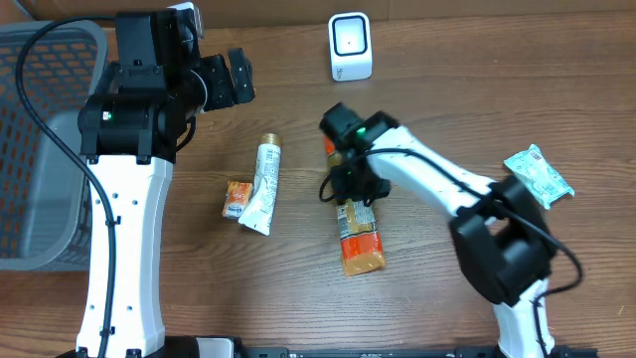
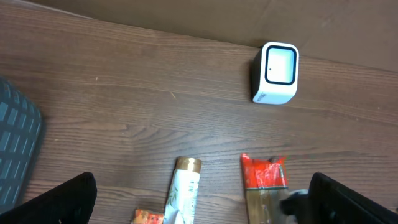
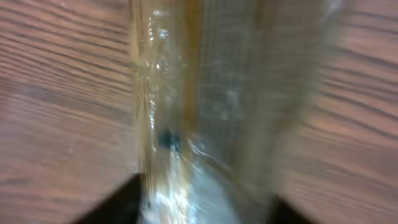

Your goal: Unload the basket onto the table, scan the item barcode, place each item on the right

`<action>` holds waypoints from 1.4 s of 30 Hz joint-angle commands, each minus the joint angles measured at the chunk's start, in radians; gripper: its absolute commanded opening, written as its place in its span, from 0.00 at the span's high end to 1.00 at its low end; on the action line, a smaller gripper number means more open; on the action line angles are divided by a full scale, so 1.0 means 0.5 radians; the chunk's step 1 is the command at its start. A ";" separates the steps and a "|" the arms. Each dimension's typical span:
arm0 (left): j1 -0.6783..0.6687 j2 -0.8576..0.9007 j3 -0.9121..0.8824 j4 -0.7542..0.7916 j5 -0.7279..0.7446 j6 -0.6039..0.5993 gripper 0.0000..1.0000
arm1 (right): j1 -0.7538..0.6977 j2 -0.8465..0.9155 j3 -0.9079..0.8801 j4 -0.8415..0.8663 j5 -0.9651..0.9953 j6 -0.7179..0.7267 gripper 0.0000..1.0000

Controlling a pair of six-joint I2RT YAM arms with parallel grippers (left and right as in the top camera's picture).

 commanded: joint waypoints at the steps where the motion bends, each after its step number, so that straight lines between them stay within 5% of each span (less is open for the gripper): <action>1: 0.011 0.003 0.005 0.002 0.015 0.031 0.00 | 0.016 0.173 0.028 0.090 -0.095 -0.066 0.30; 4: 0.011 0.003 0.005 0.002 0.015 0.032 0.00 | 0.011 0.284 0.028 0.140 -0.213 -0.125 0.34; 8: 0.011 0.003 0.005 0.002 0.015 0.031 0.00 | -0.002 0.327 0.029 0.146 -0.233 -0.124 0.53; 13: 0.011 0.003 0.005 0.002 0.015 0.031 0.00 | -0.077 0.326 0.049 0.159 -0.370 -0.136 0.56; 20: 0.011 0.003 0.005 0.002 0.015 0.031 0.00 | -0.301 0.326 0.087 0.208 -0.886 -0.367 0.24; 31: 0.010 0.003 0.005 0.002 0.015 0.032 0.00 | -0.307 0.370 -0.045 0.525 -1.011 -0.334 0.23; 37: 0.011 0.003 0.005 0.002 0.015 0.032 0.00 | -0.301 0.412 -0.073 0.571 -0.903 -0.203 0.77; 42: 0.011 0.003 0.005 0.002 0.015 0.032 0.00 | -0.339 0.410 -0.067 0.620 -1.159 -0.220 0.96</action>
